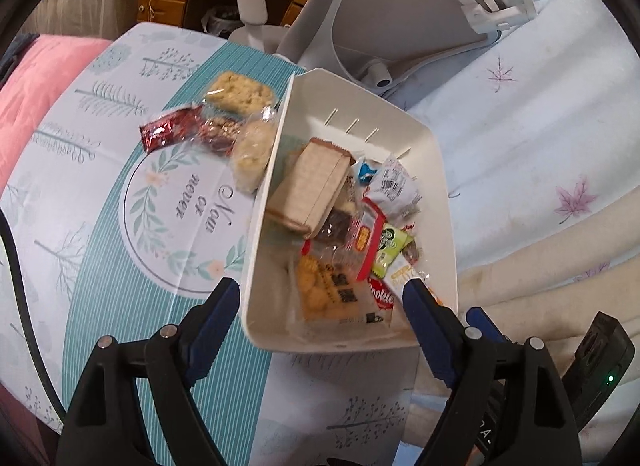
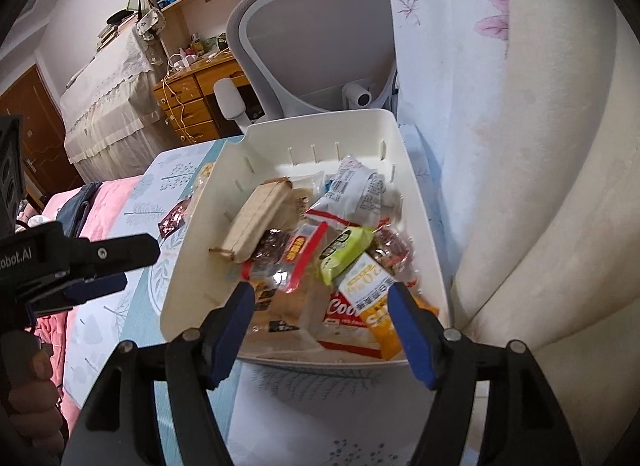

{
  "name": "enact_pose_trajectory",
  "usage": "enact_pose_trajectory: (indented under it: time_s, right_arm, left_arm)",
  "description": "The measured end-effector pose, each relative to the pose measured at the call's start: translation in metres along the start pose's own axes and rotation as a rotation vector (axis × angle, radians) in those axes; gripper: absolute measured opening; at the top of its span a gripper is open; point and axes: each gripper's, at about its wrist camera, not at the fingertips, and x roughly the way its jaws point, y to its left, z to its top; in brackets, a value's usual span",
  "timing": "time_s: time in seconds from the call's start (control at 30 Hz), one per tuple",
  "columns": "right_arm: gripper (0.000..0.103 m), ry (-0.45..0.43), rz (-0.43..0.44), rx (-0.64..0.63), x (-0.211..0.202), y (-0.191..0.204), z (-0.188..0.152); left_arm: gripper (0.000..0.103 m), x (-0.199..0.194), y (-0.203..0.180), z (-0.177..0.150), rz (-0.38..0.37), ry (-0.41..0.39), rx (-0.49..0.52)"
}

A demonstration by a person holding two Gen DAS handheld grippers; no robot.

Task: Organize snacks
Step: 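Move both open tools back toward the remaining snacks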

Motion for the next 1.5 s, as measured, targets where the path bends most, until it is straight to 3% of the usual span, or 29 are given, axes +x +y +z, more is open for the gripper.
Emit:
enact_pose_trajectory:
  time_s: [0.4, 0.63, 1.03, 1.33, 1.5]
  right_arm:
    - [0.069, 0.016, 0.004, -0.011, -0.006, 0.056, -0.013]
    - [0.069, 0.024, -0.013, 0.045, -0.010, 0.100, -0.023]
    - [0.071, 0.046, -0.048, 0.295, -0.005, 0.173, -0.041]
    - [0.076, 0.054, -0.073, 0.506, 0.014, 0.196, -0.038]
    - [0.076, 0.060, -0.078, 0.640, 0.028, 0.194, -0.028]
  left_arm:
    - [0.083, -0.038, 0.049, -0.002, -0.036, -0.029, 0.034]
    - [0.083, -0.068, 0.087, 0.005, -0.057, -0.004, 0.081]
    - [0.083, -0.102, 0.159, 0.035, -0.027, 0.068, 0.245]
    - [0.083, -0.085, 0.186, 0.066, 0.025, 0.139, 0.345]
    - [0.083, -0.068, 0.183, 0.085, 0.064, 0.131, 0.418]
